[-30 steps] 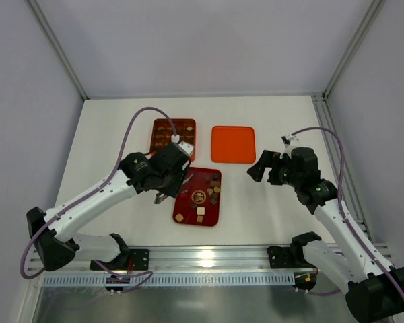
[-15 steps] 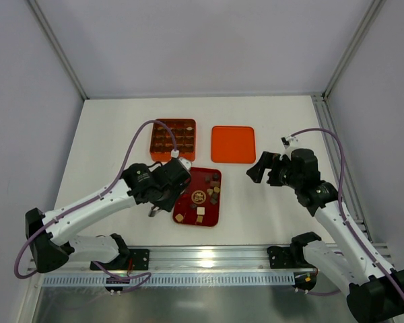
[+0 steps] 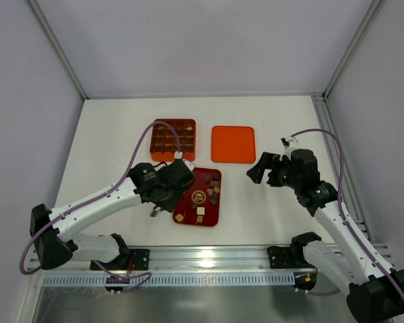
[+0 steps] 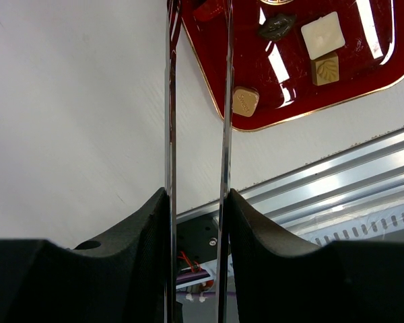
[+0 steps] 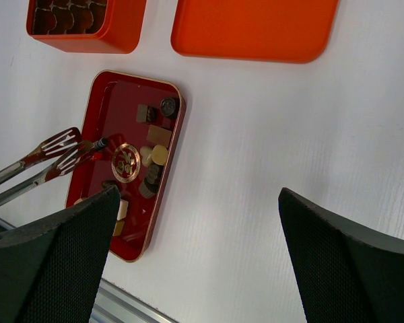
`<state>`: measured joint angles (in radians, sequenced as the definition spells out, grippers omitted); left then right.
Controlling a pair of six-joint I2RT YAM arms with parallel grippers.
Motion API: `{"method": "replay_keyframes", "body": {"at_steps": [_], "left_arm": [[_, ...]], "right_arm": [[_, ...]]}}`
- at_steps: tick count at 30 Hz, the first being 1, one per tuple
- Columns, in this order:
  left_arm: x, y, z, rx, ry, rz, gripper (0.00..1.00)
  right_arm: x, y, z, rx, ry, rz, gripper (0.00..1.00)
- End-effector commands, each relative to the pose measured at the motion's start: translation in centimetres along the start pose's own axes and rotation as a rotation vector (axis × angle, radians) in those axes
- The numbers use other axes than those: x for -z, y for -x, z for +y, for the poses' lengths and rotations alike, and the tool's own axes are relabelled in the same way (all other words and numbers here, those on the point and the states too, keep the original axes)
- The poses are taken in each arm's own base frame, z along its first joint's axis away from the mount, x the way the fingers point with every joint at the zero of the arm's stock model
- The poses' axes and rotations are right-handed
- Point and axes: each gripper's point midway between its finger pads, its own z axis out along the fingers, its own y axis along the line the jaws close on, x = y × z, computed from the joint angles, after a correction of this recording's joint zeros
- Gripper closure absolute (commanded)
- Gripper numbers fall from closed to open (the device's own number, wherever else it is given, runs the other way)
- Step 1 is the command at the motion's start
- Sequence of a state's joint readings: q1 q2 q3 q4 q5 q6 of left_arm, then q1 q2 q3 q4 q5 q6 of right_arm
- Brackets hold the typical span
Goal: Pack the chocolate
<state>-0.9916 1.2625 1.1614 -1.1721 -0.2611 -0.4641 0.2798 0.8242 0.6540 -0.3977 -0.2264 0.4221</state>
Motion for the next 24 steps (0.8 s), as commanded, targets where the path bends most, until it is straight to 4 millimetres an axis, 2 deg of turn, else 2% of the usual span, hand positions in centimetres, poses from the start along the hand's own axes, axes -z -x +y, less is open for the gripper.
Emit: {"method": "replay_keyframes", "body": {"at_steps": [1, 14, 24], "left_arm": [[-0.1, 0.5, -0.4, -0.015, -0.014, -0.016, 0.61], [-0.8, 0.1, -0.6, -0.039, -0.012, 0.015, 0.6], [-0.5, -0.7, -0.6, -0.045, -0.026, 0.045, 0.6]], "right_arm": [[0.2, 0.6, 0.4, 0.003, 0.011, -0.032, 0.0], [0.2, 0.7, 0.4, 0.006, 0.011, -0.031, 0.0], [0.4, 0.9, 0.5, 0.007, 0.01, -0.036, 0.0]]}}
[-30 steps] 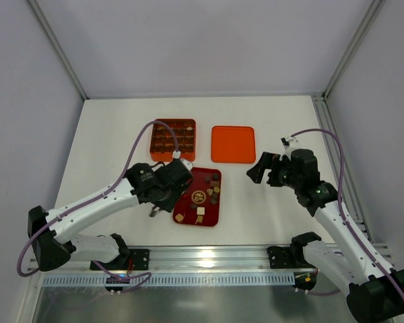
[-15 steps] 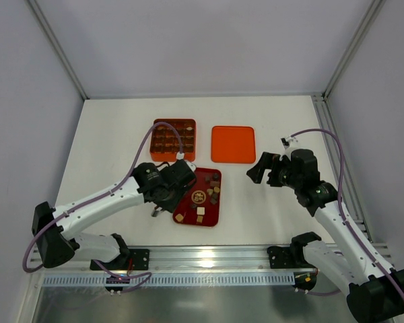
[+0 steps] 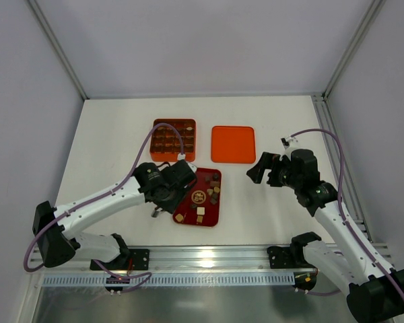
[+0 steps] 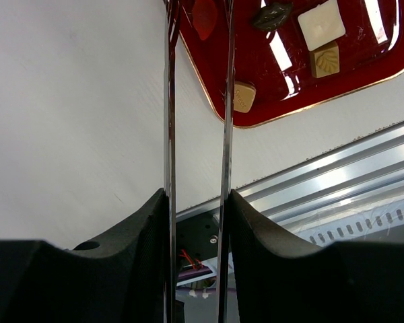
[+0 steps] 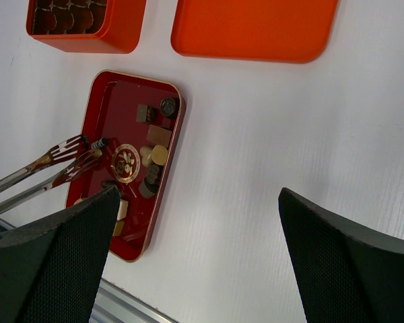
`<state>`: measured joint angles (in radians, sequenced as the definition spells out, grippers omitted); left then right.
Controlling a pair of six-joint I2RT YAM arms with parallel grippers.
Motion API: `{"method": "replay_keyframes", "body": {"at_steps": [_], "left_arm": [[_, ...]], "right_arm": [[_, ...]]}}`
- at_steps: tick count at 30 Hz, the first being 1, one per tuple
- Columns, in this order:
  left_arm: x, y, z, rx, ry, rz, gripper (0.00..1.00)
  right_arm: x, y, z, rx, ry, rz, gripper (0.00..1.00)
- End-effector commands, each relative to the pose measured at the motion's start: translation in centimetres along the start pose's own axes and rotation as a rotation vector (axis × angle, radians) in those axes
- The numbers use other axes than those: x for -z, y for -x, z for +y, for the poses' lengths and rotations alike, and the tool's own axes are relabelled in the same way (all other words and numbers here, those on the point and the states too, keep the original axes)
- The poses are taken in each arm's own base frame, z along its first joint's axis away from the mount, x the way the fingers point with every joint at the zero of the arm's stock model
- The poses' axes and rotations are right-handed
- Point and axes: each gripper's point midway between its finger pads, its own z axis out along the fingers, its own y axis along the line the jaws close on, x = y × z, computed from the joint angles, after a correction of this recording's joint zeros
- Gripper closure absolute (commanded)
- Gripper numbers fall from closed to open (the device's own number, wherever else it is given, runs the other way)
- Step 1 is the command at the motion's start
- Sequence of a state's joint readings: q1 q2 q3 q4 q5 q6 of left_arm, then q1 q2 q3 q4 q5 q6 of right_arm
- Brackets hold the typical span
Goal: Pack the chocolate
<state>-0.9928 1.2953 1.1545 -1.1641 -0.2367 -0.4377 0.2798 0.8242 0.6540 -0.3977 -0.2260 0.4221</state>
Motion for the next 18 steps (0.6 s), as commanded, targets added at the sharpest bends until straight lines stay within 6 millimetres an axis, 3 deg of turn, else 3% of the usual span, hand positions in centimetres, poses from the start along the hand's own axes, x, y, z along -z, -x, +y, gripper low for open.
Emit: {"method": "replay_keyframes", "body": {"at_steps": [1, 18], "left_arm": [[0.3, -0.5, -0.1, -0.009, -0.014, 0.012, 0.6], [0.1, -1.6, -0.5, -0.001, -0.034, 0.055, 0.6]], "right_arm": [[0.3, 0.9, 0.5, 0.005, 0.01, -0.036, 0.0], [0.4, 0.7, 0.5, 0.003, 0.011, -0.037, 0.0]]}}
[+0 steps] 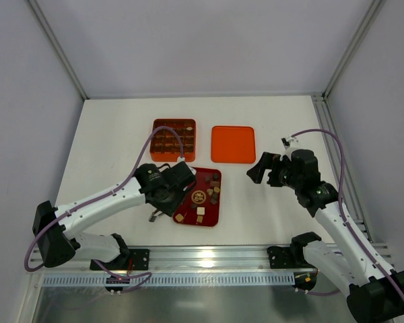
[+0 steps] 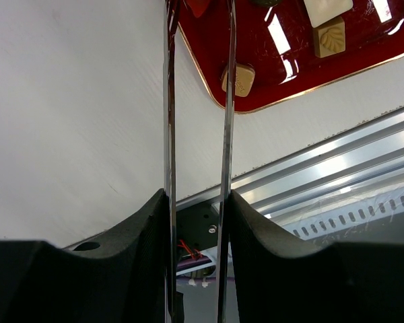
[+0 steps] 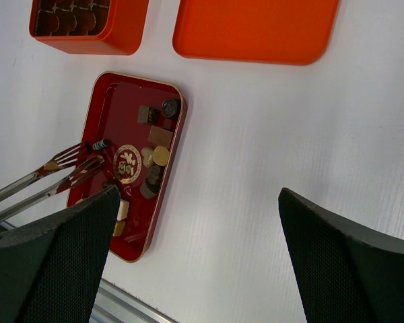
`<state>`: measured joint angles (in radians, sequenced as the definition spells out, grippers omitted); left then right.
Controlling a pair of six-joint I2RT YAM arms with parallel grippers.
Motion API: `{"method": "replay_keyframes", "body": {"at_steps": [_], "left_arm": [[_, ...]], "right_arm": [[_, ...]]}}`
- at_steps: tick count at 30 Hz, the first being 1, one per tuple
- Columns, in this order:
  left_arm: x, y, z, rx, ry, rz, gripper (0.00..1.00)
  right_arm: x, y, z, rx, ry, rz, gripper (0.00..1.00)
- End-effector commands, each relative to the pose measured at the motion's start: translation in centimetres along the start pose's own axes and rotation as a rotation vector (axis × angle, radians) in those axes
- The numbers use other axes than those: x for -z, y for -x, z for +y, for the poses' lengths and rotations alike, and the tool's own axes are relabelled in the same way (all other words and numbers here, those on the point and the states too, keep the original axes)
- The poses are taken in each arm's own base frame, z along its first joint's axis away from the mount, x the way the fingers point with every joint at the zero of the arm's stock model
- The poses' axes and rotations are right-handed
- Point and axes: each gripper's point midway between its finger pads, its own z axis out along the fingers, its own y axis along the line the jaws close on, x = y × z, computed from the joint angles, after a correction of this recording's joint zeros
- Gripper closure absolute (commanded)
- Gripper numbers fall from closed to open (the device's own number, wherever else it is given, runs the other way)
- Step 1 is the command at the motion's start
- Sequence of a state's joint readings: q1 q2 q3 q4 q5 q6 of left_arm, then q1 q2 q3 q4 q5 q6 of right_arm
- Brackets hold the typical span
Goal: Pack the chocolate
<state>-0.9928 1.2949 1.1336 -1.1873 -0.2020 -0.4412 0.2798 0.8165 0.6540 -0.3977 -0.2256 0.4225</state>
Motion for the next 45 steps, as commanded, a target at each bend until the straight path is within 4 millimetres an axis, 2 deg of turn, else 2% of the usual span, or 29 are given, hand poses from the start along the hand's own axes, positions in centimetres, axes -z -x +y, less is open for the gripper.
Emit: {"method": "replay_keyframes", "body": {"at_steps": [1, 10, 21, 27, 45], "left_arm": [[0.3, -0.2, -0.3, 0.007, -0.02, 0.002, 0.61], [0.1, -0.4, -0.5, 0.005, -0.024, 0.015, 0.62], [0.2, -0.1, -0.4, 0.004, -0.018, 0.01, 0.71], [1.1, 0.7, -0.4, 0.009, -0.024, -0.024, 0.74], [3.7, 2.4, 0.4, 0.036, -0.013, -0.119, 0.74]], "right_arm": [[0.2, 0.6, 0.3, 0.001, 0.005, -0.032, 0.0], [0.0, 0.5, 0.2, -0.002, 0.005, -0.029, 0.0], [-0.3, 0.3, 0.1, -0.001, 0.006, -0.023, 0.0], [-0.3, 0.3, 0.0, -0.001, 0.003, -0.023, 0.0], [-0.4, 0.3, 0.1, 0.003, 0.004, -0.023, 0.0]]}}
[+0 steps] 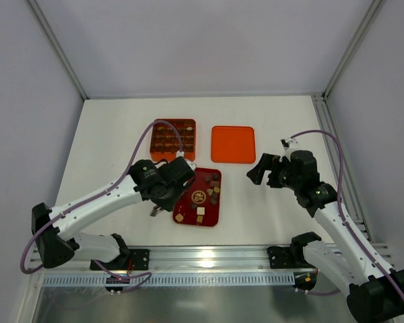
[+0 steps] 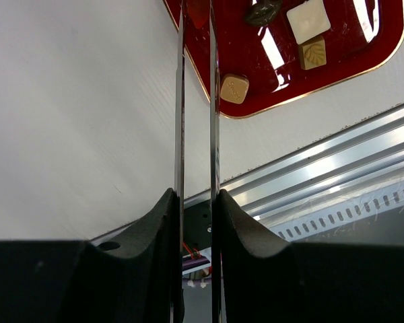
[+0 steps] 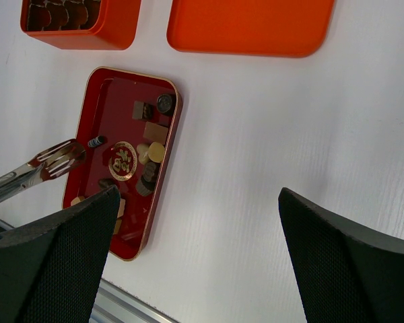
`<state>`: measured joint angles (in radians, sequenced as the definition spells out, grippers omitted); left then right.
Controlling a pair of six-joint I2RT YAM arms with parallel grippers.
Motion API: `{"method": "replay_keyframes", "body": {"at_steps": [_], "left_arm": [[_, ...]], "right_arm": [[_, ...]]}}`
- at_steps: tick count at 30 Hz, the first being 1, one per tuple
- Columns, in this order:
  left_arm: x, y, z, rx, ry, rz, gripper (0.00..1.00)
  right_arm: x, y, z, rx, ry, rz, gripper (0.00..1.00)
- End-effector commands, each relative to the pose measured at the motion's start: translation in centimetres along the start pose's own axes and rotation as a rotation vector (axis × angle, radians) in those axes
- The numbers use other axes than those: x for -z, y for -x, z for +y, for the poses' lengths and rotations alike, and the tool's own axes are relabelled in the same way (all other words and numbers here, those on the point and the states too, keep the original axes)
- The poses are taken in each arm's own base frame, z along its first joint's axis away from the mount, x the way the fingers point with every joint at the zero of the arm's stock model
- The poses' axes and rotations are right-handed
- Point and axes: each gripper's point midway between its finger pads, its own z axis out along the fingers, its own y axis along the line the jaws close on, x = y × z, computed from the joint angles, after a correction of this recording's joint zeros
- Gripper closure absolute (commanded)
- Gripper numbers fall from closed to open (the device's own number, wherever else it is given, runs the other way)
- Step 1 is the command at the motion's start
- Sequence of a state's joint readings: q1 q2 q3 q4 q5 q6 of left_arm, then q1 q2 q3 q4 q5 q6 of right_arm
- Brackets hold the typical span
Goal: Pack the chocolate
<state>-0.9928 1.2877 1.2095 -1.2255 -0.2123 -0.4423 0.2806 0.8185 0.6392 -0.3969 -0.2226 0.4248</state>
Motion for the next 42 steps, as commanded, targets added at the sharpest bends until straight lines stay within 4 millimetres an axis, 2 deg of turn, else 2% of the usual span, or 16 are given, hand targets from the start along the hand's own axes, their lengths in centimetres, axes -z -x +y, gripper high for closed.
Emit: {"method": "replay_keyframes", "body": {"at_steps": [1, 10, 19, 25, 31, 41, 42], "left_arm": [[1.9, 1.6, 0.2, 0.03, -0.007, -0.087, 0.74], [2.7, 3.4, 0.7, 0.058, 0.016, -0.142, 0.73], [3.6, 7.1, 2.4, 0.121, 0.043, -0.219, 0.73], [4.2, 10.7, 5.4, 0.216, 0.077, -0.292, 0.73], [3.8, 14.2, 8.6, 0.285, 0.12, -0.333, 0.73], [1.3, 17.8, 13.9, 0.364, 0.226, -0.33, 0.73], [0.5, 18.0, 14.2, 0.363, 0.235, -0.311, 0.73]], "right_arm": [[-0.2, 0.9, 0.4, 0.007, 0.01, -0.034, 0.0], [-0.2, 0.9, 0.5, 0.011, 0.015, -0.033, 0.0], [-0.2, 1.2, 0.6, 0.018, 0.018, -0.032, 0.0], [-0.3, 1.5, 0.8, 0.029, 0.021, -0.024, 0.0], [-0.5, 2.1, 1.2, 0.034, 0.033, -0.026, 0.0], [-1.2, 2.3, 1.3, 0.037, 0.037, -0.013, 0.0], [-1.2, 2.3, 1.4, 0.037, 0.04, -0.015, 0.0]]}}
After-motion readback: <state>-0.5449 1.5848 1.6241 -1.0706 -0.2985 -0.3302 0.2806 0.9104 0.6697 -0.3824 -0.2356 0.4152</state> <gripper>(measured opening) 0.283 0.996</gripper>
